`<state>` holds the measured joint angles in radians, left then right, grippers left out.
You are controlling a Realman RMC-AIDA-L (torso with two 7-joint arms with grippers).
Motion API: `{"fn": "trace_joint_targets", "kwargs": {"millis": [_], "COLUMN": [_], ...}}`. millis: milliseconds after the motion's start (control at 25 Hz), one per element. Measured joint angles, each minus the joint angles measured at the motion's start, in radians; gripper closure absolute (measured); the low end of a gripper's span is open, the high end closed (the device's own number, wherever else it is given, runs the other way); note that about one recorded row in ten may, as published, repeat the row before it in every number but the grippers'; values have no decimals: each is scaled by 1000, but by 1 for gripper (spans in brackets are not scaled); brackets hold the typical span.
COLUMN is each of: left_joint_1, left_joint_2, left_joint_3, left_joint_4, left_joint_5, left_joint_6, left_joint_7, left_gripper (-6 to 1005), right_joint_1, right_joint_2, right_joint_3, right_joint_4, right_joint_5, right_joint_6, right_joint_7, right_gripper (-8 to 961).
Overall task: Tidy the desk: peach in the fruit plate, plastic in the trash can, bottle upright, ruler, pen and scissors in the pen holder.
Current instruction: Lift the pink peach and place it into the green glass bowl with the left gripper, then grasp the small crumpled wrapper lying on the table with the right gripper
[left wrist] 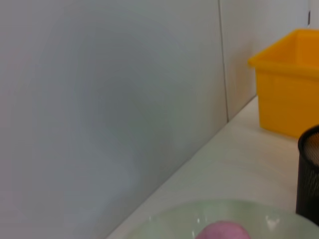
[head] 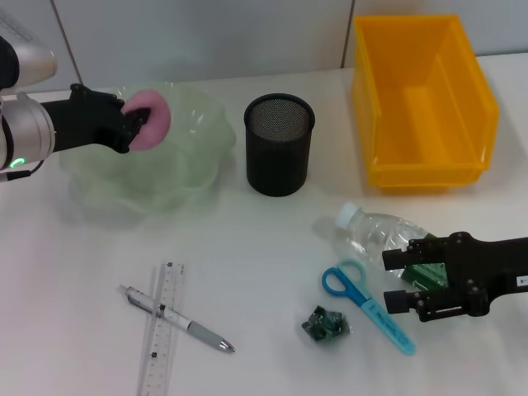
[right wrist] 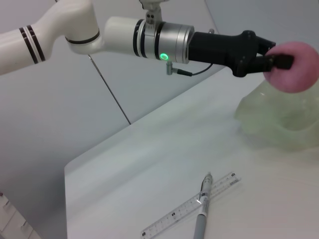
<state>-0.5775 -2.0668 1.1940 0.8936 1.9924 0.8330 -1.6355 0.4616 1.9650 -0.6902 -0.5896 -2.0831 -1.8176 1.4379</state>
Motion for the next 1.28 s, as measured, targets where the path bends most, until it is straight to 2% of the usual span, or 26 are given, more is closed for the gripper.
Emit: {"fn": "trace_joint_targets", "kwargs": {"millis": [320, 560, 960, 1000, 1080, 1120, 1160, 1200, 1280], "left_joint_1": [-1, -2, 3, 3, 9, 12, 9, 9, 4], "left_joint_2": [1, 1, 5, 5, 6, 7, 8, 8, 8], "left_joint_3": [1, 9, 3, 3, -9, -29, -75, -75, -122], "left_joint_4": [-8, -9, 3, 3, 27, 47, 74, 74, 94], "left_joint_5": [8, 9, 8, 8, 4, 3, 2, 2, 2], "left_joint_6": [8, 21, 43, 43, 89, 146, 258, 258, 370], "left_joint_7": [-50, -53, -86, -86, -102, -116, -132, -132, -147], "left_gripper": [850, 670, 221, 220, 217, 215, 214, 212, 209], "right_joint_1": [4, 7, 7, 7, 6, 5, 5, 5, 6], "right_joint_2": [0, 0, 0, 0, 0, 0, 0, 0, 0], "right_joint_3": [0, 0, 0, 0, 0, 0, 6, 6, 16], "right_joint_4": [-1, -1, -1, -1, -1, -1, -1, -1, -1], "right_joint_5": [0, -2, -3, -3, -3, -3, -2, -2, -2], "right_joint_6": [1, 2, 2, 2, 2, 1, 1, 1, 1], "right_joint_7": [0, 0, -3, -3, -5, -6, -6, -6, -7], "right_gripper": [228, 230, 235, 236, 237, 237, 238, 238, 239]}}
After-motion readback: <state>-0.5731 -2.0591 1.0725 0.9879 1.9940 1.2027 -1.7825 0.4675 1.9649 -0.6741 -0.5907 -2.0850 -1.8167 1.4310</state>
